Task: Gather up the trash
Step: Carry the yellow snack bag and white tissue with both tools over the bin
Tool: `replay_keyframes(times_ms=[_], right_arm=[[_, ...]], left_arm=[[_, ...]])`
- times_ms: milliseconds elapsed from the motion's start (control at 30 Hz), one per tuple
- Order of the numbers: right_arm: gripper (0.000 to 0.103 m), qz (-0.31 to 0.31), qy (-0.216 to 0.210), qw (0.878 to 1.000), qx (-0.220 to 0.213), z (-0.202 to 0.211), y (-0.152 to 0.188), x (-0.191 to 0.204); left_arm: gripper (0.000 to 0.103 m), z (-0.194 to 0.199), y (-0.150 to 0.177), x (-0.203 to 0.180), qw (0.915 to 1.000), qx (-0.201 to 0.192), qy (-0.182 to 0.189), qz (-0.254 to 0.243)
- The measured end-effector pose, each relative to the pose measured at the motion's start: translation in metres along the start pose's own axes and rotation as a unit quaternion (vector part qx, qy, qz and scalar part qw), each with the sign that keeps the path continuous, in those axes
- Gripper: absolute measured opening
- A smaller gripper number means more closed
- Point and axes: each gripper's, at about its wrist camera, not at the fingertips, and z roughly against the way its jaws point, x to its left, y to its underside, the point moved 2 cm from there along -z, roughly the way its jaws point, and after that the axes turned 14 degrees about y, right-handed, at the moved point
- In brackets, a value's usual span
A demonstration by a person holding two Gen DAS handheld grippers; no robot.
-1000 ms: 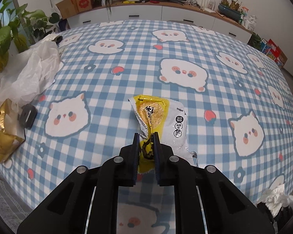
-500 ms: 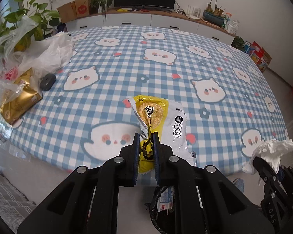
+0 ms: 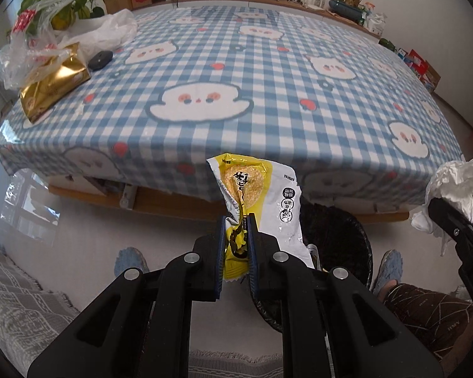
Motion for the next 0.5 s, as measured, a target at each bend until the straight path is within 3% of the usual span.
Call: replay_keyframes(times_ms=[333, 500], right_arm=[[0.015, 0.006, 0.020, 0.999, 0.048, -0.051, 0.053, 0.000], [0.015, 0.017, 0.024, 0.997, 0.066, -0.080, 0.073, 0.005]], left_arm=[[0.012, -0.052, 0.070, 0.026, 0.9989, 0.037, 0.011, 0.026], [0.012, -0.080, 0.085, 0.036, 0.9982, 0.052, 0.009, 0.029]])
